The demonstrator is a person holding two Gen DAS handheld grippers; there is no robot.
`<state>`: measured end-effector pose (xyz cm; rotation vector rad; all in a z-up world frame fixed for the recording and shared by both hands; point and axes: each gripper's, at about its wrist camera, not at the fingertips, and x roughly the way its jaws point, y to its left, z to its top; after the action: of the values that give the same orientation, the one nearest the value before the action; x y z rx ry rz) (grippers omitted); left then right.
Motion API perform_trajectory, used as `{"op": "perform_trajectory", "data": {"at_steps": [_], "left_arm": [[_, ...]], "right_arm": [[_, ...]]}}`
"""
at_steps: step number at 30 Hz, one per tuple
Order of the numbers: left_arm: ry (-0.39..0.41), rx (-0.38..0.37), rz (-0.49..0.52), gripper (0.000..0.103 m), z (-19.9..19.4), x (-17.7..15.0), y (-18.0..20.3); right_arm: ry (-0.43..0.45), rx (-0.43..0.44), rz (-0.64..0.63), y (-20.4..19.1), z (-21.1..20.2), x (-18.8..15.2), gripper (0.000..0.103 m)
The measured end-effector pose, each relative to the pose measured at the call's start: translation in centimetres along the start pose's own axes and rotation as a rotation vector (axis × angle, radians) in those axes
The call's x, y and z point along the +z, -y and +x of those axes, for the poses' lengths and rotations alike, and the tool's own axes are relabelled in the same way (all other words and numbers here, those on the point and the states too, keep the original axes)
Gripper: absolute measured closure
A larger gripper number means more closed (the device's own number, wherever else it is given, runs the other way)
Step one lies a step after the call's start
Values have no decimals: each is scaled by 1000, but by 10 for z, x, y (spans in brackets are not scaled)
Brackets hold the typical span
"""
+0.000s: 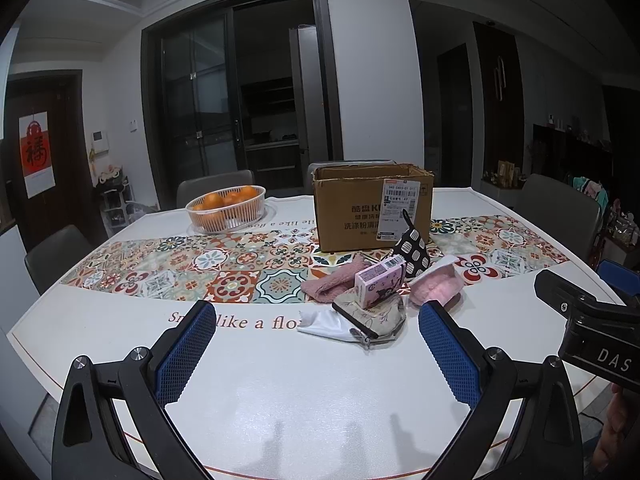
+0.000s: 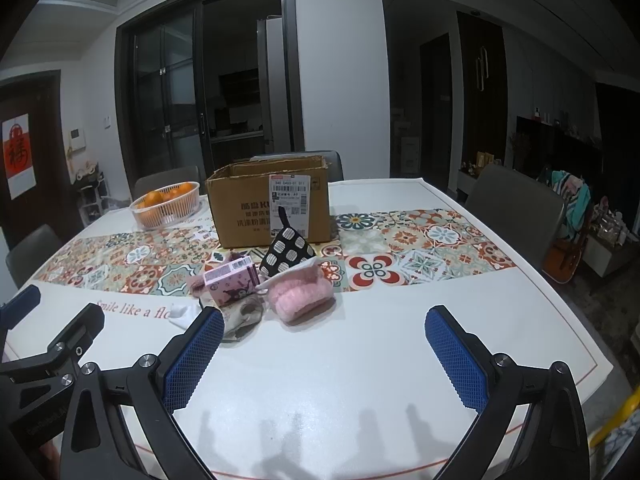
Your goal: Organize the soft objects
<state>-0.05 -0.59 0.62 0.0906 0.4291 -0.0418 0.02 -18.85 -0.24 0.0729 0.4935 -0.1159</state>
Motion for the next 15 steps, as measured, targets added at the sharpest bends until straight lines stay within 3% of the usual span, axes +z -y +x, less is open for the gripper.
{"op": "perform_trajectory", "data": {"at_steps": [15], "left_arm": [[-2,-3,1,0,0,-1,1]], "right_arm": [[2,1,1,0,-1,0,1]]}}
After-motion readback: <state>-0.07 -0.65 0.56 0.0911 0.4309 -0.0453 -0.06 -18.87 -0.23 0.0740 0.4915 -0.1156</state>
